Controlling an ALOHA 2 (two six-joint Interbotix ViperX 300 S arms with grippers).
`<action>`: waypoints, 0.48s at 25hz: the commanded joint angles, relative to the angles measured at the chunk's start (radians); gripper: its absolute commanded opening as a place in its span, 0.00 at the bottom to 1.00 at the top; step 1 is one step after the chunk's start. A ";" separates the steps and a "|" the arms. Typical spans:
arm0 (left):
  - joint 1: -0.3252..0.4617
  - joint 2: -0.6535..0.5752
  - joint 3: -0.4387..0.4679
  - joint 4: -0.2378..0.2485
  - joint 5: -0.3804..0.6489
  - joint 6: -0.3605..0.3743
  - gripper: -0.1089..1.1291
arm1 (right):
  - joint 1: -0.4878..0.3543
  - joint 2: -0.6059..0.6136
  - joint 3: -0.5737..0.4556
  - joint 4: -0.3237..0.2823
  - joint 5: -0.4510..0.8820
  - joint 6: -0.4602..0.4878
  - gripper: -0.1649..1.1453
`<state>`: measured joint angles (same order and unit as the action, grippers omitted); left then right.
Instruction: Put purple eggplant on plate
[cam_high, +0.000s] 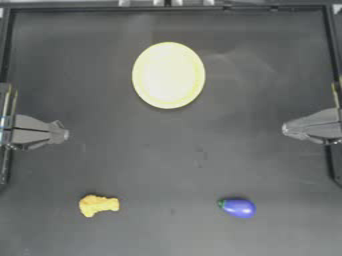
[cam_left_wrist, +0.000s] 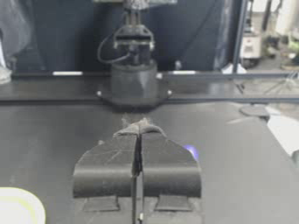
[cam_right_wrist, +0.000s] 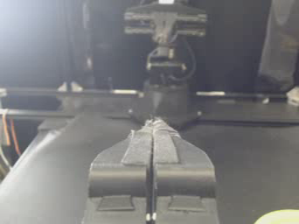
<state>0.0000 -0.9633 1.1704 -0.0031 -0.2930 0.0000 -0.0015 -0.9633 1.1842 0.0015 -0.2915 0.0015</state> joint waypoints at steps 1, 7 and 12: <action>-0.002 0.002 -0.025 0.000 -0.006 0.006 0.09 | 0.000 -0.002 -0.026 -0.006 -0.005 0.000 0.09; -0.002 0.005 -0.035 0.002 0.017 0.011 0.17 | 0.000 -0.002 -0.043 -0.006 0.046 0.000 0.22; -0.002 0.005 -0.032 0.002 0.021 0.009 0.49 | 0.000 -0.002 -0.049 -0.018 0.074 -0.003 0.40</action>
<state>0.0000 -0.9618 1.1612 -0.0031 -0.2684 0.0092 -0.0031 -0.9679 1.1612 -0.0107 -0.2194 0.0000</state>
